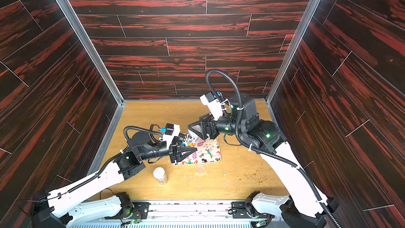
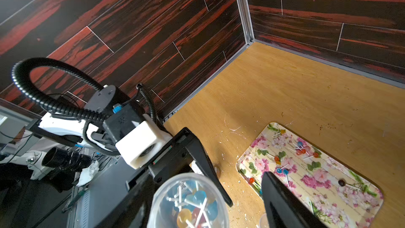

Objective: Pour the candies out of the jar
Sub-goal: Unscrew the lid from the jar.

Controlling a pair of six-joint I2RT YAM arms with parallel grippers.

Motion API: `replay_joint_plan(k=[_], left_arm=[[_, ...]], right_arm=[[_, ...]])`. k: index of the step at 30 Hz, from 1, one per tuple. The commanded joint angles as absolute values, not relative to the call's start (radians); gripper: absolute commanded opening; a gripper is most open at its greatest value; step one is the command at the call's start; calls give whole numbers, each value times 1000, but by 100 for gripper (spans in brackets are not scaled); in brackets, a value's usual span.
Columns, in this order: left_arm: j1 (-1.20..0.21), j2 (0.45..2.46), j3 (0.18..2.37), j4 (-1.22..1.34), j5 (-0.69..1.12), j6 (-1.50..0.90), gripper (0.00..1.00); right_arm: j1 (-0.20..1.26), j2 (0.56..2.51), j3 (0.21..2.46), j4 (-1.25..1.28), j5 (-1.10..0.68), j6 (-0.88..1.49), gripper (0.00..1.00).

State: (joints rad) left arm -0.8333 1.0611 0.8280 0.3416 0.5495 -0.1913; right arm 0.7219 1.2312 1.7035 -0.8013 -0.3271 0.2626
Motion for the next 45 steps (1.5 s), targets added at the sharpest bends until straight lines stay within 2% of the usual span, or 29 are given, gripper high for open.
replay_joint_plan(k=[1, 6, 15, 32, 38, 45], left_arm=[[-836, 1056, 827, 362, 541, -187, 52], [-836, 1053, 825, 359, 532, -184, 53], [-835, 1045, 817, 358, 516, -181, 53], [-835, 1034, 809, 367, 505, -187, 53], [-836, 1032, 807, 371, 507, -190, 53], [-835, 1039, 808, 368, 537, -215, 53]], right_arm=[[753, 1239, 1724, -810, -266, 321, 79], [788, 1244, 1718, -816, -244, 335, 79], [814, 1243, 1710, -844, -175, 348, 66], [818, 1228, 1662, -831, -168, 353, 71], [819, 1202, 1639, -784, -186, 333, 50], [818, 1180, 1626, -728, -237, 248, 46]])
